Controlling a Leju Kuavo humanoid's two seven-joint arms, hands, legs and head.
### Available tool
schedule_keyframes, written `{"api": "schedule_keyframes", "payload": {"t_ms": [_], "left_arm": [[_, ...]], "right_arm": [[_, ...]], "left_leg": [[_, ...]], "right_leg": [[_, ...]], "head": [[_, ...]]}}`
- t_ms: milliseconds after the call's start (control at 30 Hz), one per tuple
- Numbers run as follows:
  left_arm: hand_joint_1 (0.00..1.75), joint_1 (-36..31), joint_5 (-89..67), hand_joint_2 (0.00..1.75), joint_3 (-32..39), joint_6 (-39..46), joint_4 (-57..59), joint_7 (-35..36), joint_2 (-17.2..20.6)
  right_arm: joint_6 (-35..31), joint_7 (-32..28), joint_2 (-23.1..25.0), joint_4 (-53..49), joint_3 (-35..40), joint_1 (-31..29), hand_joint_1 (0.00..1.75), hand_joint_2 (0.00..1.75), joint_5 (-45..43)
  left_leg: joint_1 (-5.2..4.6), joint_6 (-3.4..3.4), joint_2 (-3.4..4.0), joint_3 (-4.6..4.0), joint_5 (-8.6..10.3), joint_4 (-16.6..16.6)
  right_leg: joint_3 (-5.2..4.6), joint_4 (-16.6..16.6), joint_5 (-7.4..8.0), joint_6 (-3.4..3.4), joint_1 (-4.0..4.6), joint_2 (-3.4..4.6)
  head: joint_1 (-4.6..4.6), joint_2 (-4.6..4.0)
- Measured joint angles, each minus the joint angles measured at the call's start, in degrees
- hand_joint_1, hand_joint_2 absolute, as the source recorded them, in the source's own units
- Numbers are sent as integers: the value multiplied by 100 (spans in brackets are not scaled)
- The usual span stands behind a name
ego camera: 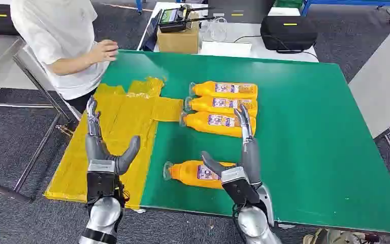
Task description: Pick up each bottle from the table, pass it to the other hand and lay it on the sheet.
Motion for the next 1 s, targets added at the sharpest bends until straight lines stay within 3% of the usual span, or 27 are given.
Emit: {"api": "schedule_keyframes", "payload": {"t_ms": [567,1000], "left_arm": [[0,205,253,175,7,173,66,-225,-2],[0,308,126,175,164,230,66,-188,0]], "right_arm": [[31,29,-63,192,-7,55,0,175,241],[1023,623,-625,254,-15,350,0,175,1204]], "left_leg": [[0,0,0,1,0,0],[-1,2,-1,2,-1,0]], "right_leg": [[0,0,0,0,0,0],[0,-2,0,0,-1,-1]], "head": [[0,0],[-2,0]]}}
